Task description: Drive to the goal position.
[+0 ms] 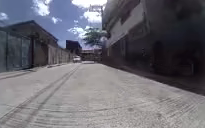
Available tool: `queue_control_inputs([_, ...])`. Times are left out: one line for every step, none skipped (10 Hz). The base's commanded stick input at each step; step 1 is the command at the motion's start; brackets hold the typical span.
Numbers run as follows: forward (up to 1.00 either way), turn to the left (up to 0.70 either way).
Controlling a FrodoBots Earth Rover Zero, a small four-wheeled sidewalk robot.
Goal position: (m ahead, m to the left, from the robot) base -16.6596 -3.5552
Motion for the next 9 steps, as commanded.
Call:
queue_control_inputs([0.00, 1.00])
queue_control_inputs([0.00, 1.00])
queue_control_inputs([0.00, 1.00])
queue_control_inputs([0.00, 1.00])
queue_control_inputs([0.00, 1.00])
queue_control_inputs([0.00, 1.00])
queue_control_inputs([0.00, 1.00])
queue_control_inputs([0.00, 1.00])
queue_control_inputs([0.00, 1.00])
